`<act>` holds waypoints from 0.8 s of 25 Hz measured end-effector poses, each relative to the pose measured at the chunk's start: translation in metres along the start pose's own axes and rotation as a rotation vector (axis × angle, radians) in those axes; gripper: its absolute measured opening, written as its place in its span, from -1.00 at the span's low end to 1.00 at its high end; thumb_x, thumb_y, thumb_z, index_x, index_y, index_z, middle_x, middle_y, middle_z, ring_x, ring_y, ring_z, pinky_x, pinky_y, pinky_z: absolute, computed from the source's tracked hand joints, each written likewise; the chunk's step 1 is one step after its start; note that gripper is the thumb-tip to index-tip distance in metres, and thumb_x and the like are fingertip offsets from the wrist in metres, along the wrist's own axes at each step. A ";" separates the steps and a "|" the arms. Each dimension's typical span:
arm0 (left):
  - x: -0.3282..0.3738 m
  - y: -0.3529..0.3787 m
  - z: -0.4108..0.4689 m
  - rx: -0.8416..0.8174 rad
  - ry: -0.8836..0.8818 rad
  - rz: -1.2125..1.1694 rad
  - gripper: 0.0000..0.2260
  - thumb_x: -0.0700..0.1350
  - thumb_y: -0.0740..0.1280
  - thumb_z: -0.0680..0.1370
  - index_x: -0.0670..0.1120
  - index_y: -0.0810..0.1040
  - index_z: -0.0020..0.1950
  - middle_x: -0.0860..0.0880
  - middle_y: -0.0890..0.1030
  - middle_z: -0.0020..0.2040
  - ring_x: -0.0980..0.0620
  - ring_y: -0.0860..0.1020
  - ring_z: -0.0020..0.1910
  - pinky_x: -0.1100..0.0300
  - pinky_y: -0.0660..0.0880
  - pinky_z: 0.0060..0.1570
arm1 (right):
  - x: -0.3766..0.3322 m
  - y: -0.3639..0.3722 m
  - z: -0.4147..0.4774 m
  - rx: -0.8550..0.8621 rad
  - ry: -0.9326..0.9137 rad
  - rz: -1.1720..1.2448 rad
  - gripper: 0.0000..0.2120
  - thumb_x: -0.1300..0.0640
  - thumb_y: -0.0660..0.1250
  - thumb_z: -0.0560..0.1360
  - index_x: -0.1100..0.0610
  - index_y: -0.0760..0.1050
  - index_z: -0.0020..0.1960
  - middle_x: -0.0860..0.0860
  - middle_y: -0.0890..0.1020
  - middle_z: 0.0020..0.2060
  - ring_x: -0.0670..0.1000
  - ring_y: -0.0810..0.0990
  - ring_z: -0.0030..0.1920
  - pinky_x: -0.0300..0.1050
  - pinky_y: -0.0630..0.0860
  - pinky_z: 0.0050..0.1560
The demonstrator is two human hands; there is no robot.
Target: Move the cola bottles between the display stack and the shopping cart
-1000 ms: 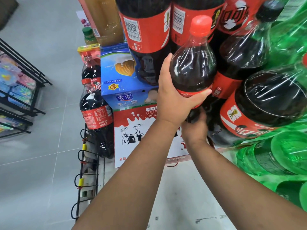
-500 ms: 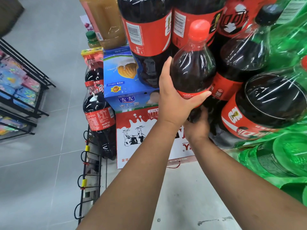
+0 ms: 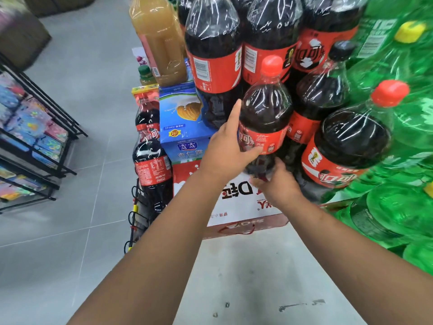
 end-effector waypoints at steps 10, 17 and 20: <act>0.040 -0.011 -0.071 -0.332 0.106 0.445 -0.30 0.18 0.38 0.58 0.07 0.16 0.64 -0.05 0.38 0.53 -0.08 0.37 0.48 0.01 0.39 0.39 | 0.027 -0.060 -0.098 -0.101 -0.201 -0.508 -0.30 -0.21 0.44 0.41 0.01 0.34 0.46 0.09 0.43 0.35 0.18 0.42 0.34 0.02 0.41 0.31; 0.075 0.048 -0.123 -0.503 0.249 0.564 -0.35 0.23 0.30 0.60 0.13 0.15 0.62 0.02 0.35 0.53 -0.07 0.35 0.48 -0.03 0.44 0.33 | 0.099 -0.096 -0.156 -0.024 -0.098 -0.551 -0.24 -0.32 0.39 0.40 -0.03 0.28 0.48 0.05 0.35 0.42 0.16 0.38 0.38 0.02 0.42 0.31; 0.095 0.081 -0.147 -0.516 0.301 0.537 -0.37 0.23 0.28 0.61 0.13 0.15 0.62 0.03 0.35 0.52 -0.06 0.36 0.46 0.01 0.43 0.27 | 0.132 -0.117 -0.181 0.028 -0.057 -0.564 -0.24 -0.30 0.38 0.41 -0.03 0.26 0.50 0.04 0.33 0.45 0.17 0.38 0.38 0.03 0.40 0.34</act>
Point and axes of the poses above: each hand's wrist, its own z-axis towards the middle knuckle, its own y-axis out of the palm, x = y × z, the point moved 1 cm from there along z, towards the middle knuckle
